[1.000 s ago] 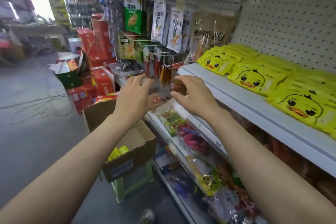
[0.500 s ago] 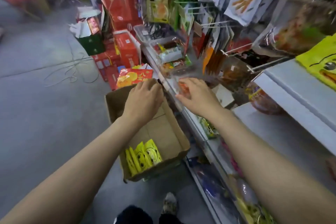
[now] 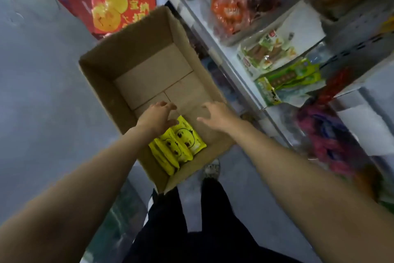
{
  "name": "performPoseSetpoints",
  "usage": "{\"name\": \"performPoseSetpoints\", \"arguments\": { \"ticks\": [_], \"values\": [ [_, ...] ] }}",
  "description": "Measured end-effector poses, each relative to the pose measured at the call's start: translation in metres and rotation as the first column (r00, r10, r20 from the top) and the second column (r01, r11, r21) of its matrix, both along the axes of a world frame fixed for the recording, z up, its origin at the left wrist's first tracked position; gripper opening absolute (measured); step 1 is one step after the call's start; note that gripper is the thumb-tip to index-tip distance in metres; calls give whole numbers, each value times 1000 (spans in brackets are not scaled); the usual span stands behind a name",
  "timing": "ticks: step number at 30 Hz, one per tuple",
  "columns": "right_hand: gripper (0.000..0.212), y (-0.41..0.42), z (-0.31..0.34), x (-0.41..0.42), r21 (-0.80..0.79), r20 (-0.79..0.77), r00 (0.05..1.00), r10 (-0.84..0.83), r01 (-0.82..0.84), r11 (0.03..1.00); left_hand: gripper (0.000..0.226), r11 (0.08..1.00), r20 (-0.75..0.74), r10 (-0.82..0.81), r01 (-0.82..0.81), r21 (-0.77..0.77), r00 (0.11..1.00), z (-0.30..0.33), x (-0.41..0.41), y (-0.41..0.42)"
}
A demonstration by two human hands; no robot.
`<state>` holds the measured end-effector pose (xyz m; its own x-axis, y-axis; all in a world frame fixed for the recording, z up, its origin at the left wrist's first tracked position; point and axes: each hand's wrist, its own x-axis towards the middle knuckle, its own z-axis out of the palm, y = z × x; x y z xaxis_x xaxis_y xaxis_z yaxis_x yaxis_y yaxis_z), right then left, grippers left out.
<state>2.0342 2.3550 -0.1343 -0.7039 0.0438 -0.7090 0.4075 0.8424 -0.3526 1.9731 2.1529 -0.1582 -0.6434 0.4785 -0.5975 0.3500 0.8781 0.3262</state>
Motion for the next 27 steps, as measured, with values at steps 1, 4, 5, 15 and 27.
{"name": "performPoseSetpoints", "arguments": {
  "ticks": [1, 4, 5, 15, 27],
  "values": [
    [60, -5, -17, 1, -19, 56, 998, -20, 21, 1000, 55, 1000, 56, -16, 16, -9, 998, -15, -1, -5],
    [60, -22, -69, 3, -44, 176, 982, -75, 83, 996, 60, 997, 173, -64, 69, -21, 983, -58, -3, -19],
    [60, -27, -84, 4, -38, 204, 975, -91, 100, 994, 63, 996, 201, -80, 86, -24, 976, -70, -3, -22],
    [59, -49, -174, 5, 28, 372, 903, -216, 221, 975, 50, 948, 240, -290, 312, -60, 926, -139, 0, -22],
    [22, -33, -114, -8, -46, 118, 906, -406, 413, 910, 23, 993, 250, -111, 96, 70, 962, -72, -34, -27]
  ]
}}
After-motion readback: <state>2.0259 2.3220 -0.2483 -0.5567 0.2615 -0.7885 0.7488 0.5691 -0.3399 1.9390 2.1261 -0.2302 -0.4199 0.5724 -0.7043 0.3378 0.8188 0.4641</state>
